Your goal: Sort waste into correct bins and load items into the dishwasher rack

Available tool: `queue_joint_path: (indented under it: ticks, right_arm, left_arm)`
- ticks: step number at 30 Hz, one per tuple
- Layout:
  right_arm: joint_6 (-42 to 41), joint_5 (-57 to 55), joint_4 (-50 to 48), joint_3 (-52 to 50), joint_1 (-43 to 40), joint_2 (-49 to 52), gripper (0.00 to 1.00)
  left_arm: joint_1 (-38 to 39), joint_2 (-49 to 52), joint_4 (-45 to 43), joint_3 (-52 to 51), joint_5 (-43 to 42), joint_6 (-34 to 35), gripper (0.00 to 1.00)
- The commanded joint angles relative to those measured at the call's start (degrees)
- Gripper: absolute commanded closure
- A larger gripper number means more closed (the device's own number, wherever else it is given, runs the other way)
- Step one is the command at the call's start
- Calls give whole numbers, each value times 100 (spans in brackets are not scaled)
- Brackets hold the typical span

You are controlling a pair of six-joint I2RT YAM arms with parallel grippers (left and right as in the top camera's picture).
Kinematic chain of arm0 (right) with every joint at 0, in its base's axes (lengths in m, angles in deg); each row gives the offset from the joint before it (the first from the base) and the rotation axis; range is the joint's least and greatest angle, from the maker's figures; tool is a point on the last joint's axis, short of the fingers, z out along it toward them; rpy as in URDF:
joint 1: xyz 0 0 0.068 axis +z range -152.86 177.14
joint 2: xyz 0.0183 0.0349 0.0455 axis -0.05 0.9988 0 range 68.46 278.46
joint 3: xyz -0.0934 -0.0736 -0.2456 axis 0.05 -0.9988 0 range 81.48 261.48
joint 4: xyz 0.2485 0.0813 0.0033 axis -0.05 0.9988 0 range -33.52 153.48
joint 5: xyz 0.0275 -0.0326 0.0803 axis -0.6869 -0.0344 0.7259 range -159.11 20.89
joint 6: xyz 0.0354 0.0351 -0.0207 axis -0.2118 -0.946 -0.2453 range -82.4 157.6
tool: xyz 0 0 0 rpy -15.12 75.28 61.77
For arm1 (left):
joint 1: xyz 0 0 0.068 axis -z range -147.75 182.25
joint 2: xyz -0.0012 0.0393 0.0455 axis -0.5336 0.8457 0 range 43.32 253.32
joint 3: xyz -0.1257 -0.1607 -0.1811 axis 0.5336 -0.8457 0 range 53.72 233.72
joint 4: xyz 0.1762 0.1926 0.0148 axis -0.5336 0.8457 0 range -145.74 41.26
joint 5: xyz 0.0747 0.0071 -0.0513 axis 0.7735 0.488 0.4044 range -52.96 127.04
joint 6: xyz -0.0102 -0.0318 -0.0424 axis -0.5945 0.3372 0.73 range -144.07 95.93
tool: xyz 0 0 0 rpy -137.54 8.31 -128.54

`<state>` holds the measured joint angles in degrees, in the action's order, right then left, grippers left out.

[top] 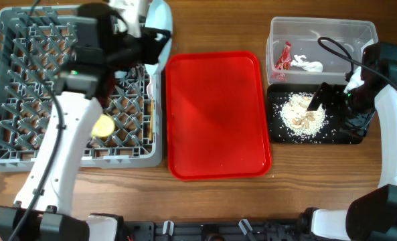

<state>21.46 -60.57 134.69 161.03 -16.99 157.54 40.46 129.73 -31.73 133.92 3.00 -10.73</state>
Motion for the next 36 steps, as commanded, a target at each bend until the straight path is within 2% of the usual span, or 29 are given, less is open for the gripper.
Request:
queue_joint_path:
  ticks: [1,4,12,13,14,15,16,18,21,26,29,30,33,36]
  right_arm:
    - [118,44,0,70,2,-17,0]
    - [120,44,2,70,2,-17,0]
    - [122,44,4,70,2,-17,0]
    - [170,44,4,70,2,-17,0]
    - [212,44,4,70,2,-17,0]
    - [238,44,4,70,2,-17,0]
    - [251,44,4,70,2,-17,0]
    - [251,44,-4,70,2,-17,0]
    - [258,46,-9,70,2,-17,0]
    - [584,173,-254,70,308,-17,0]
    - [564,579,-977,70,905,-17,0]
    - [557,597,-1250,70,1071,-17,0]
    - [546,566,-2371,70,1801,-15,0]
    - [540,568,-2481,70,2096,-15,0]
  left_arm:
    - [-437,297,-55,7,-1106,243,96]
    - [-619,555,-101,7,-1373,258,96]
    - [-850,1298,-105,7,-1322,254,96]
    - [-916,1351,-63,7,-1257,256,68]
    - [-949,1353,-22,7,-1178,254,33]
    - [-986,1353,31,7,-1067,254,10]
    - [-1021,1333,92,7,-1005,256,0]
    - [-1115,1276,245,7,-964,256,0]
    - [-1169,1045,621,7,-376,238,0]
    - [-1169,446,1543,7,1346,197,0]
    - [-1169,358,2411,7,2728,509,0]
    - [-1169,358,2682,7,2959,629,0]
    - [-1169,358,3226,7,3246,708,0]
    - [-1172,358,3751,7,3265,706,0]
